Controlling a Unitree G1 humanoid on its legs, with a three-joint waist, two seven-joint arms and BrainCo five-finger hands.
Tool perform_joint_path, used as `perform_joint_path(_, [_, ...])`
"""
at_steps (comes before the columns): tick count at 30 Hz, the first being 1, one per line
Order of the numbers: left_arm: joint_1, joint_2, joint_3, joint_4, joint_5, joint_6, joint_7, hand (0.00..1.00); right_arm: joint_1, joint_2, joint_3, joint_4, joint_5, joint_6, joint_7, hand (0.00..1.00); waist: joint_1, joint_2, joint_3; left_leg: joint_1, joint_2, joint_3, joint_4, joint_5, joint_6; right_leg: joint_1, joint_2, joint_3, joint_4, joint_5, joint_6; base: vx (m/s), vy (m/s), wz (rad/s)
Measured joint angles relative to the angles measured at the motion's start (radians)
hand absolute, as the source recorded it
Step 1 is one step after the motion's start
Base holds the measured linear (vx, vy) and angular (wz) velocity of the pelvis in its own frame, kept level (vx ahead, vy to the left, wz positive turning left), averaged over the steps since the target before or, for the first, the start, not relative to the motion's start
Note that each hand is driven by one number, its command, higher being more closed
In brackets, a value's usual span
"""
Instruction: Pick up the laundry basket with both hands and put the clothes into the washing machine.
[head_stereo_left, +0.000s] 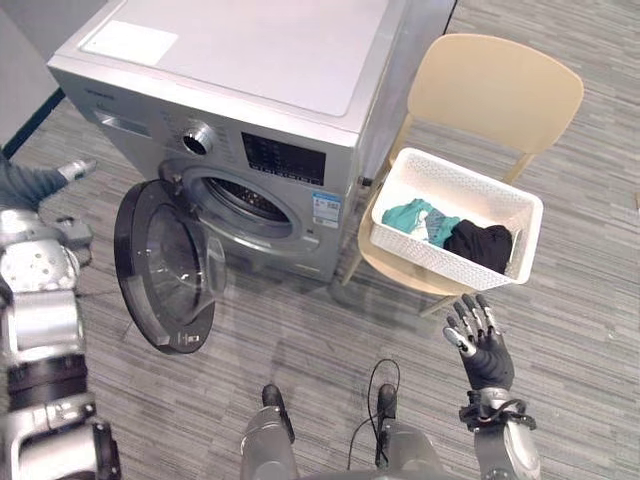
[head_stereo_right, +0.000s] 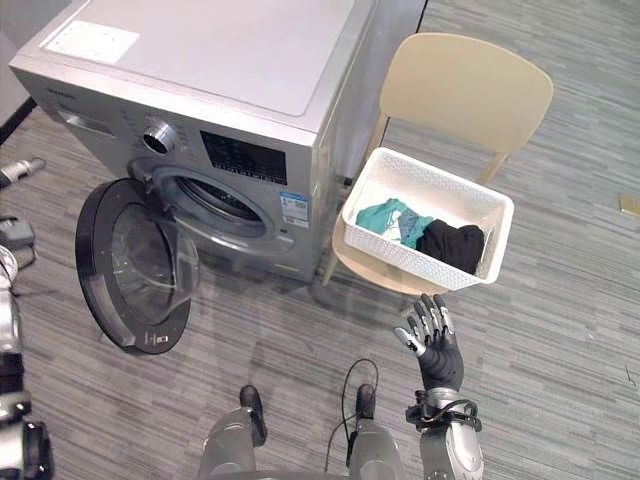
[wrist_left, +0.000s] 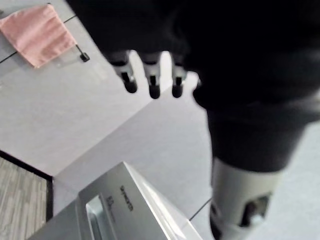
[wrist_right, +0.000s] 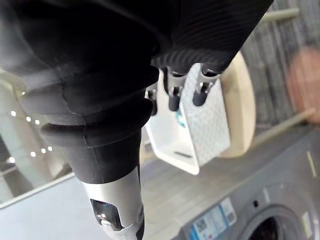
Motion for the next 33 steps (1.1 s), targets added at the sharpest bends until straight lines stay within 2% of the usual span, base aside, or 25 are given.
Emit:
perform_joint_path(1, [0.077, -0.083, -0.008, -0.052, -0.065, -0.032, -0.034, 0.0, -0.005, 0.003, -0.002, 0.001, -0.013, 0.002, 0.0, 0.0, -0.01, 0.005, -0.005, 0.023, -0.004, 0.008, -0.015, 0.002, 0.0, 0.014, -0.004, 0.002, -0.007, 0.001, 0.002, 0.02, -0.003, -0.06])
perform_joint_path(4, [0.151, -0.212, -0.075, -0.044, -0.134, -0.046, -0.065, 0.0, -0.021, 0.001, -0.021, 0.03, -0.03, 0.006, -0.001, 0.0, -0.011, 0.016, -0.017, 0.026, -0.002, 0.011, -0.027, 0.007, -0.003, 0.013, 0.001, 0.004, -0.012, 0.003, 0.001, 0.01, -0.014, -0.04])
perform_joint_path(6, [0.153, -0.262, -0.087, -0.01, -0.155, -0.049, -0.075, 0.0, -0.021, 0.0, -0.021, 0.031, -0.036, 0.007, -0.001, 0.0, -0.013, 0.016, -0.017, 0.026, -0.002, 0.013, -0.033, 0.01, -0.005, 0.011, 0.003, 0.007, -0.019, 0.008, 0.0, 0.0, -0.02, -0.04])
perform_joint_path(8, [0.14, -0.302, -0.09, 0.097, -0.162, -0.049, -0.074, 0.0, -0.021, -0.002, -0.02, 0.032, -0.037, 0.007, -0.002, 0.0, -0.023, 0.015, -0.016, 0.026, -0.002, 0.018, -0.032, 0.01, -0.005, 0.013, 0.003, 0.014, -0.02, 0.01, 0.001, 0.01, -0.013, -0.07])
perform_joint_path(11, [0.075, -0.302, -0.09, 0.272, -0.161, -0.038, -0.044, 0.0, -0.02, -0.02, -0.014, 0.032, -0.036, 0.007, -0.005, 0.0, -0.029, 0.012, -0.001, 0.02, 0.0, 0.018, -0.026, 0.01, -0.004, 0.007, 0.005, 0.019, -0.013, 0.011, 0.0, -0.02, -0.004, -0.02])
perform_joint_path(13, [0.009, -0.288, -0.089, 0.378, -0.158, -0.032, -0.029, 0.0, -0.024, -0.035, -0.007, 0.032, -0.035, 0.006, -0.014, 0.0, -0.028, 0.004, 0.036, 0.012, 0.007, 0.015, -0.013, 0.009, -0.004, -0.002, 0.008, 0.021, 0.0, 0.011, 0.0, -0.09, -0.006, -0.04])
perform_joint_path(15, [-0.1, -0.219, -0.086, 0.535, -0.161, -0.029, -0.012, 0.0, -0.034, -0.057, 0.031, 0.022, -0.033, 0.003, -0.022, 0.0, -0.024, -0.016, 0.087, -0.036, 0.027, 0.015, 0.027, 0.004, 0.001, -0.049, 0.02, 0.031, 0.027, 0.013, -0.002, -0.13, -0.018, -0.18])
perform_joint_path(17, [-0.225, -0.125, -0.066, 0.661, -0.162, -0.011, 0.009, 0.0, -0.053, -0.066, 0.093, 0.0, -0.023, -0.002, -0.04, 0.0, -0.016, -0.052, 0.151, -0.105, 0.058, 0.025, 0.083, -0.006, 0.006, -0.118, 0.039, 0.054, 0.051, 0.025, -0.011, -0.17, -0.034, -0.32])
perform_joint_path(21, [-0.372, -0.059, -0.024, 0.752, -0.205, -0.008, 0.006, 0.0, -0.05, -0.077, 0.126, -0.084, -0.001, -0.008, -0.063, 0.0, -0.013, -0.069, 0.232, -0.207, 0.102, 0.012, 0.179, -0.035, 0.017, -0.177, 0.053, 0.053, 0.059, 0.045, -0.009, -0.1, 0.014, -0.12])
perform_joint_path(26, [-0.47, -0.022, 0.011, 0.773, -0.271, 0.003, -0.015, 0.0, -0.039, -0.078, 0.143, -0.101, 0.014, -0.025, -0.082, 0.0, 0.0, -0.084, 0.252, -0.306, 0.125, -0.033, 0.236, -0.049, 0.02, -0.224, 0.07, 0.023, 0.065, 0.051, -0.01, -0.01, -0.01, 0.07])
perform_joint_path(31, [-0.496, 0.041, 0.061, 0.761, -0.289, 0.016, -0.022, 0.0, -0.03, -0.077, 0.146, -0.101, 0.014, -0.036, -0.087, 0.0, 0.043, -0.104, 0.286, -0.351, 0.139, -0.076, 0.256, -0.058, 0.012, -0.224, 0.087, -0.011, 0.049, 0.05, -0.011, 0.03, -0.031, 0.11])
perform_joint_path(33, [-0.48, 0.062, 0.095, 0.761, -0.29, 0.018, -0.02, 0.0, -0.027, -0.077, 0.154, -0.1, 0.014, -0.039, -0.088, 0.0, 0.047, -0.105, 0.289, -0.363, 0.135, -0.093, 0.264, -0.058, 0.012, -0.223, 0.088, -0.029, 0.049, 0.049, -0.012, 0.06, -0.013, 0.19])
